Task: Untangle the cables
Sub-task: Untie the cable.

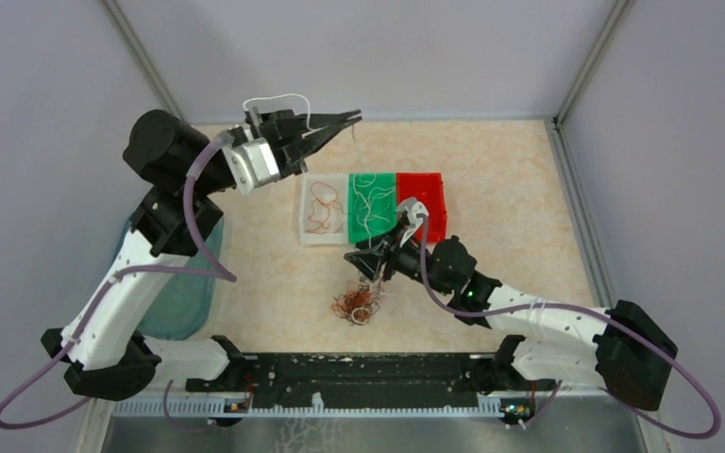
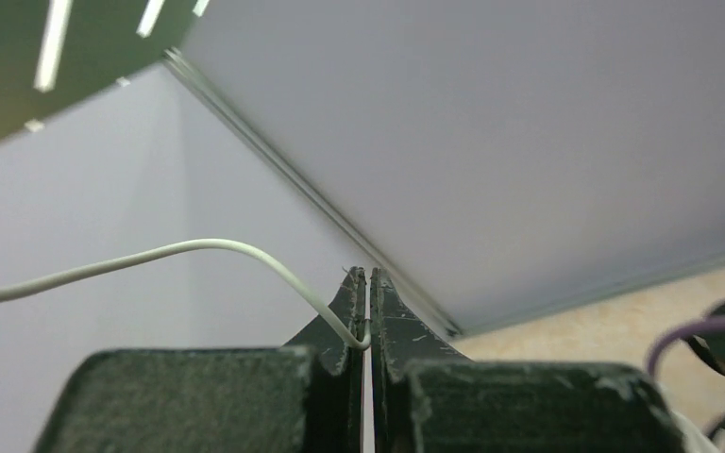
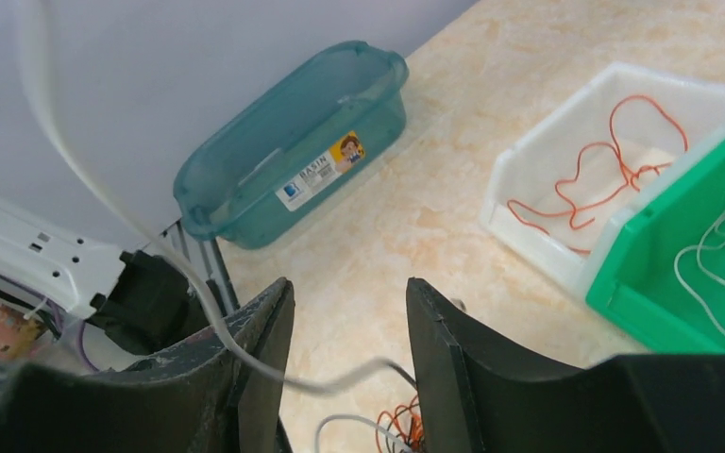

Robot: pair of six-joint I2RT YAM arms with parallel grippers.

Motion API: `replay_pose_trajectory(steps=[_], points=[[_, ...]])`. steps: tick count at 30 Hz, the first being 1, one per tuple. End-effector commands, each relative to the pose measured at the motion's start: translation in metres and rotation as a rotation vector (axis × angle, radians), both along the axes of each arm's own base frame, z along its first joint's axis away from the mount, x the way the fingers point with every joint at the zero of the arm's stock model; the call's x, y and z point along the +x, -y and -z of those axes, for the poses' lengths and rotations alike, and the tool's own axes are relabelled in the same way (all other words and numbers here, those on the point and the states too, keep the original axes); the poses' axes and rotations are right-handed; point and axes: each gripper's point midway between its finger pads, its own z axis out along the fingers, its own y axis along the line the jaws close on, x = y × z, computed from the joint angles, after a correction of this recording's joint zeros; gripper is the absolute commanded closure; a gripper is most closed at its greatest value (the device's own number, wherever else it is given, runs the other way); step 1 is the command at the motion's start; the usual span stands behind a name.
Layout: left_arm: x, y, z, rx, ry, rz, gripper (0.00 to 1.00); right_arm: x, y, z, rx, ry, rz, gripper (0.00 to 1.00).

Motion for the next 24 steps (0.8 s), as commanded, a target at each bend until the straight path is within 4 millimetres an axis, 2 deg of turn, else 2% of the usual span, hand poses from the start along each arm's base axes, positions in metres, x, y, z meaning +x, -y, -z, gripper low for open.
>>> replay_pose_trajectory(steps=[1,6,11,18,22,24], points=[[-0.015,-0.028,-0.078,-0.207,0.295,-0.092,1.0,0.002,0.003,-0.002,0.057,-0.008,0.024,0.52],[-0.023,-0.056,-0.136,-0.39,0.522,-0.217,1.0,0.001,0.005,0.013,0.046,-0.036,0.032,0.52],[-0.033,-0.076,-0.176,-0.497,0.706,-0.317,1.0,0.001,0.001,0.02,0.044,-0.051,0.026,0.51],[-0.048,-0.086,-0.205,-0.559,0.869,-0.368,1.0,0.0,-0.016,0.034,0.008,-0.048,0.007,0.44],[-0.047,-0.084,-0.21,-0.559,0.897,-0.376,1.0,-0.007,-0.032,0.047,-0.051,-0.054,-0.008,0.42],[-0.041,-0.079,-0.205,-0.533,0.866,-0.374,1.0,-0.009,-0.032,0.045,-0.041,-0.054,-0.008,0.4]])
